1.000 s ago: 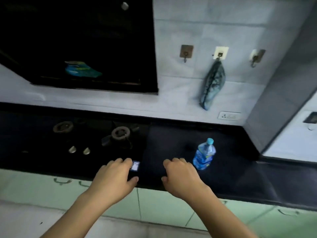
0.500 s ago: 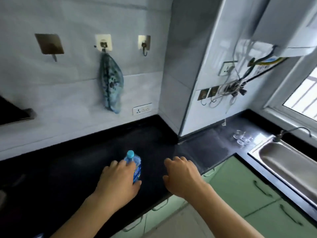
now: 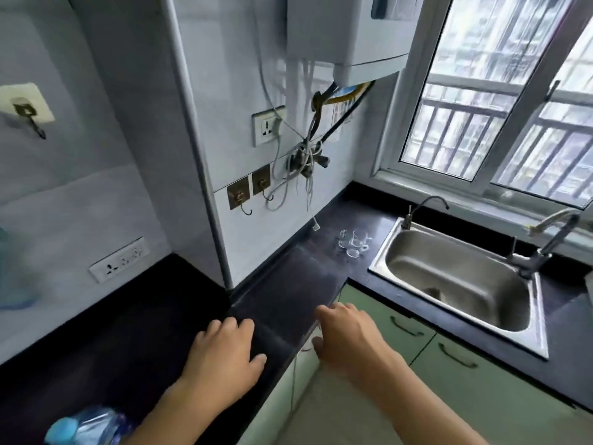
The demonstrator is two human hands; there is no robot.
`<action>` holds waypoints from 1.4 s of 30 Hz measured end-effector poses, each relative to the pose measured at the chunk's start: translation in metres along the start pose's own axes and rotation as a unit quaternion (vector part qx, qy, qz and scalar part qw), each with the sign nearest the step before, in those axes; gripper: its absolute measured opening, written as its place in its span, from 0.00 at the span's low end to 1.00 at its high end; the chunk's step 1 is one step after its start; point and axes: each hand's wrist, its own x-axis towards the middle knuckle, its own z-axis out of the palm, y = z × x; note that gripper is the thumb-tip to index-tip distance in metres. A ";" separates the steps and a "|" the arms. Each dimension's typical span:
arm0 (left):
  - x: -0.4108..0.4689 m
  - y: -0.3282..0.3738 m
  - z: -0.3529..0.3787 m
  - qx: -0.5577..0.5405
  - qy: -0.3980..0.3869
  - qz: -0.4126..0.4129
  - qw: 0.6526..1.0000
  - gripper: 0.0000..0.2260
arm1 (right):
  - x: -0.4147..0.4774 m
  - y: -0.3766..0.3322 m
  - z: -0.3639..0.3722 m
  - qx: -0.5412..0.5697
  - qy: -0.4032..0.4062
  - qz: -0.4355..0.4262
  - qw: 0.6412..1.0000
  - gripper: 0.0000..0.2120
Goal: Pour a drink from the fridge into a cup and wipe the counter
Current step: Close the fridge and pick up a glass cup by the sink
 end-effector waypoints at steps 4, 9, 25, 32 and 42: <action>0.067 0.051 0.013 -0.011 -0.022 -0.026 0.999 0.17 | 0.051 0.079 -0.005 0.000 -0.022 -0.008 1.000 0.07; 0.123 0.094 0.019 -0.024 -0.045 -0.059 0.997 0.19 | 0.107 0.159 -0.006 0.000 -0.041 -0.014 0.999 0.07; 0.309 0.116 0.059 -0.040 -0.057 -0.026 0.997 0.20 | 0.240 0.278 0.045 0.114 -0.034 0.106 0.987 0.13; 0.379 0.156 0.088 -0.046 -0.073 -0.006 0.996 0.20 | 0.282 0.343 0.079 0.149 -0.038 0.152 0.976 0.12; 0.411 0.184 0.133 -0.086 -0.130 -0.117 0.981 0.23 | 0.361 0.400 0.132 0.181 -0.092 0.105 0.974 0.07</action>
